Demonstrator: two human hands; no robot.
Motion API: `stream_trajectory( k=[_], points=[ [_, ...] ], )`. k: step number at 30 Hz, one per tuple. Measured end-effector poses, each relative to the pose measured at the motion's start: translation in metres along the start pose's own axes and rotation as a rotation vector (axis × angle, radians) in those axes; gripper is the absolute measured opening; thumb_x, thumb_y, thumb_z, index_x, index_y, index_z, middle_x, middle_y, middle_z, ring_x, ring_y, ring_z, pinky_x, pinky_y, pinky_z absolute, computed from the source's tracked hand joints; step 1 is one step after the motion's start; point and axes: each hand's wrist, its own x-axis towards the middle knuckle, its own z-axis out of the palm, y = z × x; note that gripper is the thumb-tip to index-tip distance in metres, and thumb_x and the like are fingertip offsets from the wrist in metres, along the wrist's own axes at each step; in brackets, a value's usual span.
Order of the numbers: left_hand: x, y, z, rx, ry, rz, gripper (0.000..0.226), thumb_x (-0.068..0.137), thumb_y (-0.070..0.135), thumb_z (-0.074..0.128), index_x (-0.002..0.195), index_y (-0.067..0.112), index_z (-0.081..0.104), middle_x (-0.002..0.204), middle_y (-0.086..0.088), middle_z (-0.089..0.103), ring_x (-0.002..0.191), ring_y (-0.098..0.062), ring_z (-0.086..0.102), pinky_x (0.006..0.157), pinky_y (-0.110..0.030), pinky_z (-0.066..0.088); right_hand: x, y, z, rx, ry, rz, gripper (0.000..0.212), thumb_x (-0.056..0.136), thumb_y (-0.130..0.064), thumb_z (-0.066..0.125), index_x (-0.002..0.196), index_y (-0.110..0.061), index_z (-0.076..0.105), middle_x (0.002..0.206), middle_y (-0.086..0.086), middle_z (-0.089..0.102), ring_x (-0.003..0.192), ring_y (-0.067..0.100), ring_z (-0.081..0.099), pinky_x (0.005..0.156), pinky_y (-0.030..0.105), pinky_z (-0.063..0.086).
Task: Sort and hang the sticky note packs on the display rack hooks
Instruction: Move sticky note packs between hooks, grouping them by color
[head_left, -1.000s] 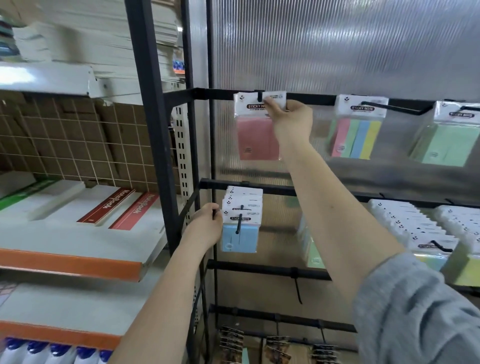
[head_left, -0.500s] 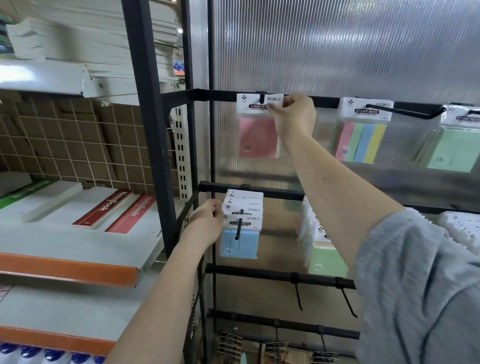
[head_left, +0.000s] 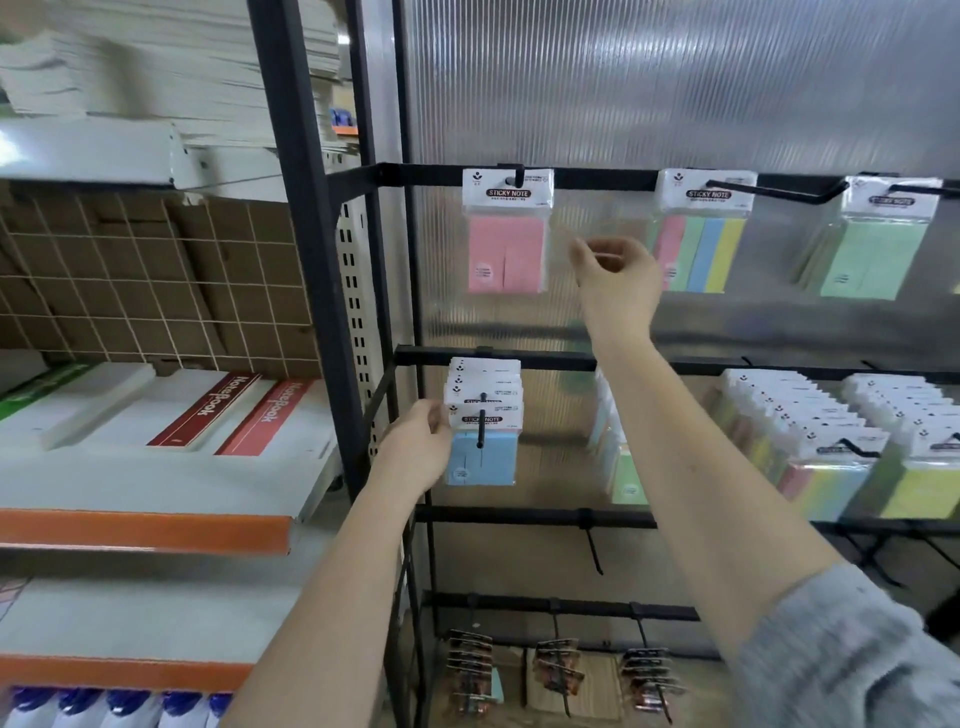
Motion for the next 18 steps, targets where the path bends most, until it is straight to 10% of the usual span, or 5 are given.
stream_trajectory(
  k=[18],
  points=[
    [-0.005,0.000,0.041,-0.366,-0.097,-0.128,0.035,0.098,0.029,0.046,0.130,0.014,0.049,0.122,-0.005,0.057,0.097,-0.015,0.051,0.065,-0.025,0.038,-0.078,0.070,-0.127,0.124,0.305,0.308,0.012,0.086,-0.028,0.068,0.080,-0.019,0.063,0.078,-0.001,0.062,0.066,0.010,0.054,0.065,0.022,0.044]
  ],
)
